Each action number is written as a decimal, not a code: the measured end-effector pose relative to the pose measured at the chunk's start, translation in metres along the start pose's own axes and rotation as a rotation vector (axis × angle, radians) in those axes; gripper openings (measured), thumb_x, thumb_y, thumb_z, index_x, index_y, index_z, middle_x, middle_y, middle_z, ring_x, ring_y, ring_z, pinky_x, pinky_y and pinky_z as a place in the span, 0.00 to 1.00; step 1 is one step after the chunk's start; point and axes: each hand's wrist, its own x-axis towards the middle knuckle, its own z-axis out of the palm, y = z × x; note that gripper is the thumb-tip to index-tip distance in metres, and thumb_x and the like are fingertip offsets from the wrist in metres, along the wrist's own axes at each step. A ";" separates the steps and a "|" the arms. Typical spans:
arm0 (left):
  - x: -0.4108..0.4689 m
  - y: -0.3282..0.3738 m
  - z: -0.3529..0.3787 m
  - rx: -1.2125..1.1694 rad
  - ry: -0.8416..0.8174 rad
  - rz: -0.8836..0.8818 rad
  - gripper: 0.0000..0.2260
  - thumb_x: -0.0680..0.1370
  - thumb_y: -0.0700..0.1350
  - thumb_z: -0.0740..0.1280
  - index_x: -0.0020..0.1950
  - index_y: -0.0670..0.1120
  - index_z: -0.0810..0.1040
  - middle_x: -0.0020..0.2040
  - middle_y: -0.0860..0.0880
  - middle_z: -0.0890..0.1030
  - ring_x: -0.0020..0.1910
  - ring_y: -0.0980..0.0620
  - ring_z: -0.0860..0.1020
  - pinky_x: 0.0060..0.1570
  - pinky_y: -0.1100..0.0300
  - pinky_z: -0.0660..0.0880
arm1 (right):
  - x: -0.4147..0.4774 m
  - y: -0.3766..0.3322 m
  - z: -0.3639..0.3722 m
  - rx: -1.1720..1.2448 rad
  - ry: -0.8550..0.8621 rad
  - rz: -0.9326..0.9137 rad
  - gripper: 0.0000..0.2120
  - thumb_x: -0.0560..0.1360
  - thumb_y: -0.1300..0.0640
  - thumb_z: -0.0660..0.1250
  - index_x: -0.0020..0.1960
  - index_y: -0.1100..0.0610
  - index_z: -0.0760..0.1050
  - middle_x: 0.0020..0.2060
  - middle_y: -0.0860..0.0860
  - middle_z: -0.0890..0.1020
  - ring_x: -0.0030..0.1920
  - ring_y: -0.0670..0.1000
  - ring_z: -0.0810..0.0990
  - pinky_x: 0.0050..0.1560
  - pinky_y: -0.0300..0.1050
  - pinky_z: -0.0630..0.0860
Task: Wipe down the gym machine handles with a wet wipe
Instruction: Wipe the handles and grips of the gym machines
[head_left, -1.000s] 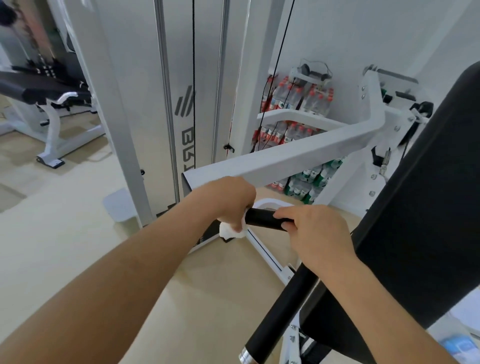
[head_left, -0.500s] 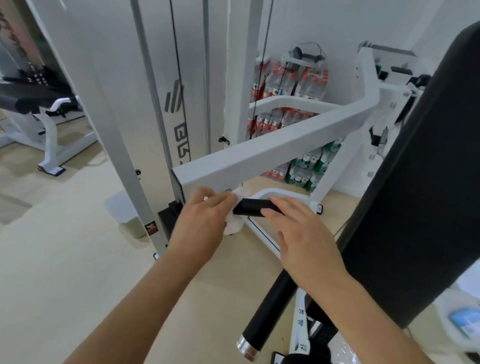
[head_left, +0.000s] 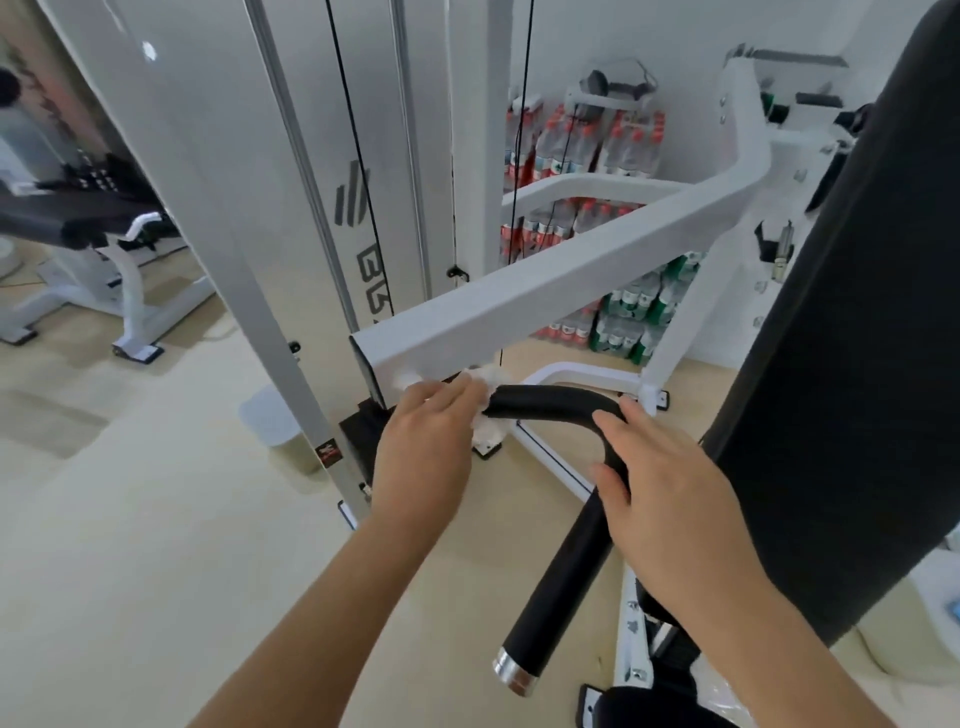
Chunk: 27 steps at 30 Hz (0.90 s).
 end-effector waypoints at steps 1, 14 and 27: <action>-0.005 0.002 -0.001 -0.052 0.029 -0.013 0.15 0.67 0.29 0.71 0.50 0.44 0.83 0.44 0.50 0.85 0.42 0.44 0.79 0.40 0.54 0.79 | -0.001 -0.001 0.005 0.002 0.030 -0.018 0.19 0.72 0.60 0.71 0.63 0.57 0.76 0.61 0.56 0.78 0.59 0.58 0.77 0.59 0.53 0.75; -0.009 0.020 0.005 -1.188 0.146 -1.244 0.06 0.73 0.36 0.67 0.49 0.39 0.74 0.46 0.41 0.79 0.39 0.49 0.82 0.41 0.60 0.80 | -0.004 -0.014 0.015 0.208 0.184 -0.101 0.20 0.72 0.64 0.69 0.63 0.56 0.76 0.58 0.51 0.79 0.60 0.55 0.74 0.61 0.51 0.72; 0.012 0.069 0.014 -1.454 0.085 -1.378 0.03 0.78 0.35 0.63 0.45 0.40 0.73 0.54 0.39 0.77 0.53 0.46 0.80 0.49 0.57 0.80 | -0.024 0.018 0.006 0.325 0.190 -0.023 0.16 0.73 0.63 0.68 0.61 0.55 0.77 0.59 0.48 0.78 0.61 0.49 0.72 0.60 0.33 0.60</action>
